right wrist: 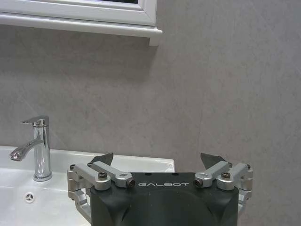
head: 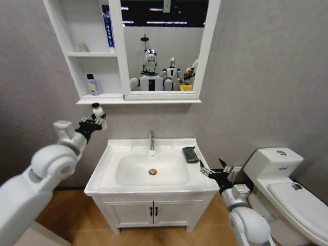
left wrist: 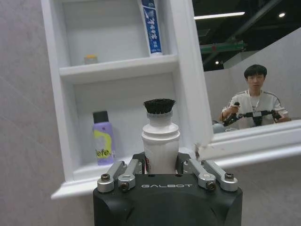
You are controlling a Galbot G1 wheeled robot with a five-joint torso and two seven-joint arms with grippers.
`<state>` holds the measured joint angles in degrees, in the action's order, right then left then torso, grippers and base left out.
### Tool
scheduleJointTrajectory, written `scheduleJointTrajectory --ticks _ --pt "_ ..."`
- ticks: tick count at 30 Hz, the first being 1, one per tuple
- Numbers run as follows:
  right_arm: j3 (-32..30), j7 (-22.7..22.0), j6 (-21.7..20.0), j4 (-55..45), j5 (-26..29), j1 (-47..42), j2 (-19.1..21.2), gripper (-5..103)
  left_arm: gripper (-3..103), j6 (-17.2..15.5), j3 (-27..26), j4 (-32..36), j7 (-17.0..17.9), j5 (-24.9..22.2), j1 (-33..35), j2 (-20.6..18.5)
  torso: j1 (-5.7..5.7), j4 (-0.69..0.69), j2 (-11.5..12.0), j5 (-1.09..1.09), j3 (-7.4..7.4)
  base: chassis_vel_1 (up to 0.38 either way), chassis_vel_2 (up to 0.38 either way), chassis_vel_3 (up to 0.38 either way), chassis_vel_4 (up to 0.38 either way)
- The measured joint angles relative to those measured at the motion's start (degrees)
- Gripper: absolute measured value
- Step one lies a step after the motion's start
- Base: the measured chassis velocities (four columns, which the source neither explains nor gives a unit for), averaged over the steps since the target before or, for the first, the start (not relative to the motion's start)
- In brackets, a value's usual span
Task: Move facial cleanser and shampoo from washbasin to cabinet, then wipe washbasin with towel.
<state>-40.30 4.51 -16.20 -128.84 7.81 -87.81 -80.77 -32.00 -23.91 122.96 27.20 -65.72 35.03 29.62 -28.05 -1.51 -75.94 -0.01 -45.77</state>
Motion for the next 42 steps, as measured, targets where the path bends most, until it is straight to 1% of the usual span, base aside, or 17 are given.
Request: scheduleJointTrajectory --ticks 1,3,4,6,7,11,13,15,18,21,22,24,28,35,37,38,42 --pt "0.1 0.1 0.0 -0.2 -0.2 0.1 -0.2 100 32 -0.8 1.0 -2.1 -0.8 -1.7 -4.1 -1.0 0.00 0.00 0.0 -0.05 -0.01 0.000 0.000 0.000 0.000" --pt "0.2 0.2 -0.6 -0.6 -0.1 0.7 -0.3 100 32 -2.3 2.8 -4.5 -1.3 -5.2 -10.4 -2.1 -0.01 0.00 0.0 0.01 0.00 0.000 0.000 0.000 0.000" --pt "0.2 0.2 -0.6 -0.6 -0.1 0.7 -0.3 100 32 -2.3 2.8 -4.5 -1.3 -5.2 -10.4 -2.1 -0.01 0.00 0.0 0.01 0.00 0.000 0.000 0.000 0.000" --pt "0.3 0.2 -1.0 -0.7 -0.1 1.2 -0.3 100 32 -3.2 5.3 -6.3 -1.7 -7.4 -15.6 -2.4 -0.01 0.01 0.0 -0.02 -0.01 0.000 0.000 0.000 0.000" --pt "0.3 0.2 -1.0 -0.7 -0.1 1.2 -0.3 100 32 -3.2 5.3 -6.3 -1.7 -7.4 -15.6 -2.4 -0.01 0.01 0.0 -0.02 -0.01 0.000 0.000 0.000 0.000" --pt "0.4 0.1 -1.3 -0.9 0.0 1.2 0.2 100 32 -4.0 11.9 -8.9 -1.5 -9.3 -23.0 -0.1 -0.01 0.01 0.0 -0.02 -0.01 0.000 0.000 0.000 0.000" --pt "0.4 0.1 -1.4 -1.0 0.0 1.1 0.3 100 32 -4.0 13.6 -9.8 -1.3 -9.3 -24.4 0.7 -0.01 0.01 0.0 0.00 0.00 0.000 0.000 0.000 0.000" --pt "0.2 0.0 -1.4 -1.4 0.1 0.7 0.5 100 32 -3.8 16.9 -12.8 -1.5 -8.1 -27.0 2.8 -0.01 0.00 0.0 -0.03 -0.01 0.000 0.000 0.000 0.000" --pt "0.0 0.0 -1.5 -1.6 0.2 0.5 0.6 100 32 -3.4 18.5 -14.9 -2.1 -6.6 -28.3 4.0 -0.01 0.00 0.0 -0.02 -0.01 0.000 0.000 0.000 0.000" --pt "-0.6 -0.1 -1.7 -2.2 0.7 0.1 1.1 100 32 -2.8 21.5 -20.4 -3.4 -3.1 -31.1 7.0 -0.01 0.00 0.0 -0.03 -0.01 0.000 0.000 0.000 0.000" --pt "-0.6 -0.1 -1.7 -2.2 0.7 0.1 1.1 100 32 -2.8 21.5 -20.4 -3.4 -3.1 -31.1 7.0 -0.01 0.00 0.0 -0.03 -0.01 0.000 0.000 0.000 0.000" --pt "-0.7 -0.2 -1.7 -2.2 0.8 -0.2 1.2 100 32 -2.2 22.4 -24.3 -4.7 -0.5 -33.0 8.9 -0.01 0.00 0.0 0.00 -0.01 0.000 0.000 0.000 0.000" --pt "-0.7 -0.3 -1.7 -2.2 0.7 -0.7 0.9 100 32 -1.6 24.2 -29.3 -6.5 2.3 -36.1 10.9 -0.02 0.01 0.0 -0.01 -0.01 0.000 0.000 0.000 0.000" --pt "-0.7 -0.3 -1.5 -2.1 0.6 -0.9 0.8 100 32 -1.7 26.2 -33.1 -7.8 4.1 -39.2 14.0 -0.01 0.01 0.0 0.00 0.00 0.000 0.000 0.000 0.000" --pt "-0.6 -0.3 -1.4 -2.1 0.6 -1.1 0.8 100 32 -1.6 27.1 -35.9 -8.9 6.1 -40.3 16.2 -0.01 0.00 0.0 0.00 0.00 0.000 0.000 0.000 0.000" --pt "-0.6 -0.3 -1.4 -2.1 0.6 -1.1 0.8 100 32 -1.6 27.1 -35.9 -8.9 6.1 -40.3 16.2 -0.01 0.00 0.0 0.00 0.00 0.000 0.000 0.000 0.000" --pt "-0.8 -0.2 -1.2 -1.9 0.6 -1.2 0.8 100 32 0.3 28.6 -39.5 -10.4 8.4 -41.1 18.1 -0.02 0.00 0.0 -0.02 -0.01 0.000 0.000 0.000 0.000"
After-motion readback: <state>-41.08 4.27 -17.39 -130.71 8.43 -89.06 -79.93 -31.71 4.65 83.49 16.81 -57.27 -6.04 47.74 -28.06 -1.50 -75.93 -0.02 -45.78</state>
